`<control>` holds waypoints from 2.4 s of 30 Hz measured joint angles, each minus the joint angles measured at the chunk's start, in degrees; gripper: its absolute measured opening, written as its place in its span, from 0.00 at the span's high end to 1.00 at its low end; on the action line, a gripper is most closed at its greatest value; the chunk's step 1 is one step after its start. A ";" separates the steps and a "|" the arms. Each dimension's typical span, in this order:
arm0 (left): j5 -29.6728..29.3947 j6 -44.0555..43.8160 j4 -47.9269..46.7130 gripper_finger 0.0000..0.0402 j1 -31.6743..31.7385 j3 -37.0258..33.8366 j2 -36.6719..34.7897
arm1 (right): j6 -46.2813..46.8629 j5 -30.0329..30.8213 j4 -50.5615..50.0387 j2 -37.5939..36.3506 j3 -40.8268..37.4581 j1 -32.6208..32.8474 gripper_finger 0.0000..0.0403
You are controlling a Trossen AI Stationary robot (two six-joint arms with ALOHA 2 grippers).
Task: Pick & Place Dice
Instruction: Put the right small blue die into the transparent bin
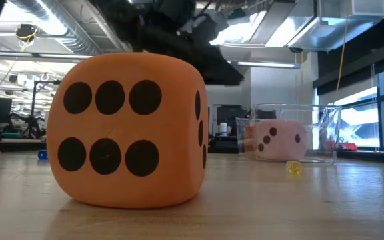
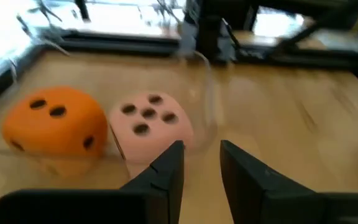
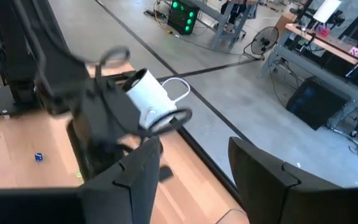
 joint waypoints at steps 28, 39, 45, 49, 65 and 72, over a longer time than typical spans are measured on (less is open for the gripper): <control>2.84 7.81 -35.31 0.77 -4.39 -0.22 -9.19 | 15.77 3.41 18.05 -0.02 -30.08 7.48 0.53; 2.83 3.01 -35.53 0.77 -2.93 -0.22 -9.19 | -10.75 -27.29 59.73 -4.39 -44.11 5.23 0.53; 2.83 2.52 -35.99 0.77 -2.88 -0.22 -9.19 | -11.77 -38.40 62.37 -5.40 -47.27 1.04 0.53; 2.67 2.50 -36.78 0.76 -2.83 -0.22 -9.08 | -12.24 -44.42 67.13 -5.38 -49.64 -0.97 0.53; 2.87 1.51 -34.83 0.60 -0.96 -0.24 3.52 | -11.70 -44.84 69.53 -12.92 -56.39 -4.24 0.53; 2.85 2.22 -33.10 0.59 -1.11 -0.22 3.64 | -11.55 -44.84 69.45 -13.85 -56.75 -4.24 0.53</control>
